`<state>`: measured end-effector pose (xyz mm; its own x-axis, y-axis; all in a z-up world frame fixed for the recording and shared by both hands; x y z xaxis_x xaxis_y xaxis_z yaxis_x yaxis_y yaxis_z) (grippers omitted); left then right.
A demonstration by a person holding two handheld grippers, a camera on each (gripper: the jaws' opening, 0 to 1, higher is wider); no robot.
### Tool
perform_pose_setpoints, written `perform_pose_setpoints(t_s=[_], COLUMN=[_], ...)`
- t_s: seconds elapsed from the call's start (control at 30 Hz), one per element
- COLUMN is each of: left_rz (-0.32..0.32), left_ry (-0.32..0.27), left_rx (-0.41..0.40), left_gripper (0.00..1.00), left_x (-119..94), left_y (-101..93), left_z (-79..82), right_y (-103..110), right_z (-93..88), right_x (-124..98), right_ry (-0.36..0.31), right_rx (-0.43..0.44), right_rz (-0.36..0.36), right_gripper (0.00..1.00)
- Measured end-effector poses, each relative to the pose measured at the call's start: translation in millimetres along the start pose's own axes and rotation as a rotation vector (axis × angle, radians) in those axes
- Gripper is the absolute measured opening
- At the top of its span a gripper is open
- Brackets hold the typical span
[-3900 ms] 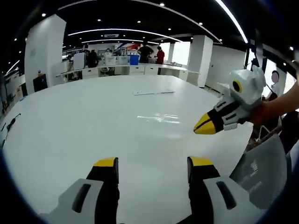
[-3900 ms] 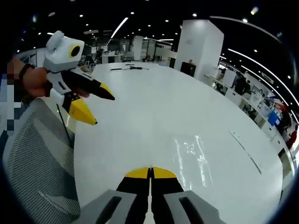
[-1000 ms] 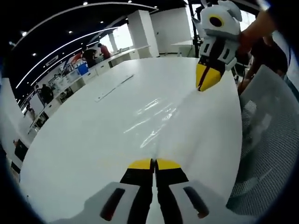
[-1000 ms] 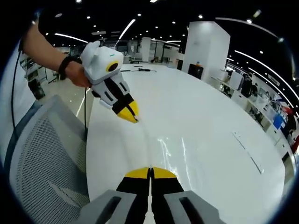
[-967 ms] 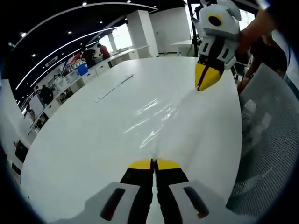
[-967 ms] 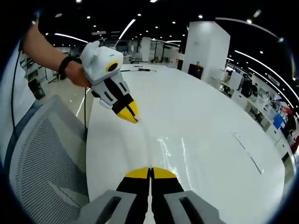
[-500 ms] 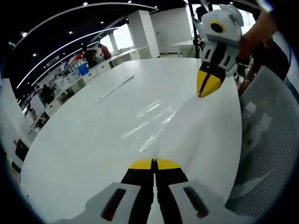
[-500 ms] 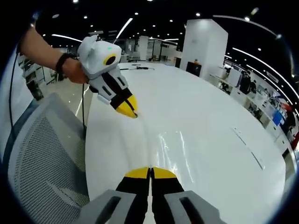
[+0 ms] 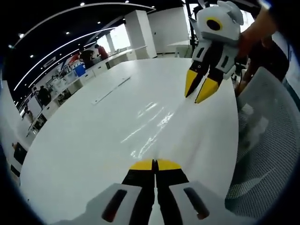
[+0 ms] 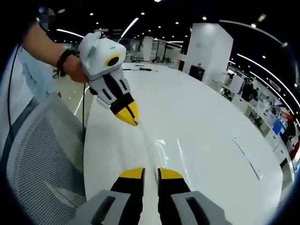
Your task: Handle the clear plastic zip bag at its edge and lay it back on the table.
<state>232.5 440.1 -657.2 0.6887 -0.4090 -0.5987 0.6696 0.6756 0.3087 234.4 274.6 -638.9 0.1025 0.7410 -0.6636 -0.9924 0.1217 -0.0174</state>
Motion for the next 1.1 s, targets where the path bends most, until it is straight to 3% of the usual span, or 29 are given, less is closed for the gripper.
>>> perform_pose_setpoints(t_s=[0.27,0.47,0.77,1.1], left_rz=[-0.036,-0.051,-0.066,-0.081], left_ry=[0.004,0.005,0.007,0.007], left_rx=[0.028,0.046,0.077,0.096], left_gripper=[0.00,0.00,0.00,0.00], left_x=[2,3,5,4], left_y=[-9.0,-13.0,-16.0,-18.4], left_z=[4.1,6.7,9.1,12.1], right_y=[6,14,16,16], right_z=[28.7,40.6,52.6,54.5], right_x=[19,34,48,53], right_ry=[0.026,0.061,0.083,0.114], right_rx=[-0.111,-0.190,-0.246,-0.278], right_rz=[0.057,0.089,0.123,0.145], right_gripper=[0.09,0.11,0.13,0.13])
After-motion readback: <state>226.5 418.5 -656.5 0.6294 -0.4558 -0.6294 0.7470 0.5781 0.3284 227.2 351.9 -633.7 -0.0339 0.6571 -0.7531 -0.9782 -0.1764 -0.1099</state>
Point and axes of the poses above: the point that each gripper's makers call its tool centre point, and the gripper's own axes: x roughly forward along the fingers, y roughly to its left, z roughly out of its top, the point moved 6 cm from there along -x, roughly backward along the fingers, and after that the axes turned 12 degrees about z, right-handed, at the moved point
